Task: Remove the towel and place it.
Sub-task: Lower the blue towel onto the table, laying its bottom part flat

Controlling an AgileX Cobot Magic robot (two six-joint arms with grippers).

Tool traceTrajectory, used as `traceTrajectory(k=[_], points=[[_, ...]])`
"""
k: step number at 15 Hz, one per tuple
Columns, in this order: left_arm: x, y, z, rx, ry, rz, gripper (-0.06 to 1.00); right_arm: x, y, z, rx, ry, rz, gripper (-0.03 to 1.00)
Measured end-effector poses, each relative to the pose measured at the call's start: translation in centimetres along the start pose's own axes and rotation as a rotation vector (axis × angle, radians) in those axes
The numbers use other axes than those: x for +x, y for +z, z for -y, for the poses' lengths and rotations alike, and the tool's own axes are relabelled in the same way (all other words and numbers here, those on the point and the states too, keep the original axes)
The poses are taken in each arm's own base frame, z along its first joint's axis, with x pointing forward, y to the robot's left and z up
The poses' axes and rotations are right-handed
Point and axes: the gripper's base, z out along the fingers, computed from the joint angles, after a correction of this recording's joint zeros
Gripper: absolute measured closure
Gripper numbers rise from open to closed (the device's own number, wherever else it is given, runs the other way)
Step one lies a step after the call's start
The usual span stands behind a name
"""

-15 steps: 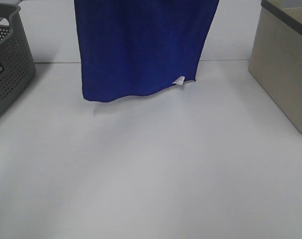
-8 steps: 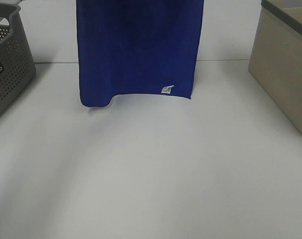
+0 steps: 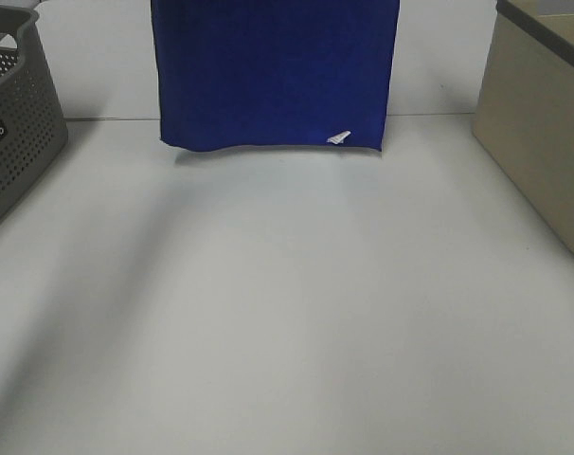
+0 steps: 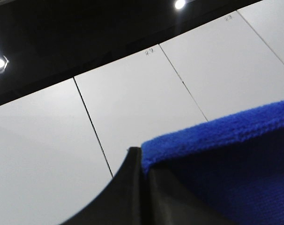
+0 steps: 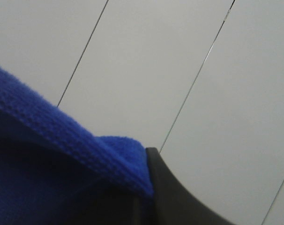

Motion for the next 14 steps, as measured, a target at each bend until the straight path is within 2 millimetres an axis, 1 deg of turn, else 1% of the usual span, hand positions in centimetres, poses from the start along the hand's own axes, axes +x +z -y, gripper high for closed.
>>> traceTrajectory(k=[3, 4, 6, 8, 9, 12, 14], points=[[2.0, -0.2, 0.4, 0.023, -0.02, -0.068, 0.94, 2.2, 0.7, -0.9, -0.014, 0.026, -0.043, 0.95], [2.4, -0.3, 0.6, 0.036, -0.023, -0.095, 0.94, 2.5, 0.8, -0.8, -0.015, 0.029, -0.058, 0.95], [2.7, -0.3, 0.8, 0.048, -0.057, -0.125, 0.94, 2.8, 0.7, -0.9, -0.016, 0.052, -0.09, 0.95], [2.7, -0.3, 0.8, 0.065, -0.103, -0.173, 0.94, 3.1, 0.5, -0.8, -0.021, 0.116, -0.168, 0.95], [2.7, -0.2, 0.7, 0.067, -0.108, -0.181, 0.94, 3.1, 0.5, -0.8, -0.022, 0.126, -0.177, 0.95], [2.9, -0.2, -0.9, 0.017, -0.094, -0.117, 0.94, 1.5, 0.5, -0.5, -0.008, 0.146, -0.033, 0.95], [2.9, -0.2, -1.2, 0.0, -0.086, -0.084, 0.94, 0.9, 0.5, -0.4, -0.001, 0.146, 0.033, 0.95]])
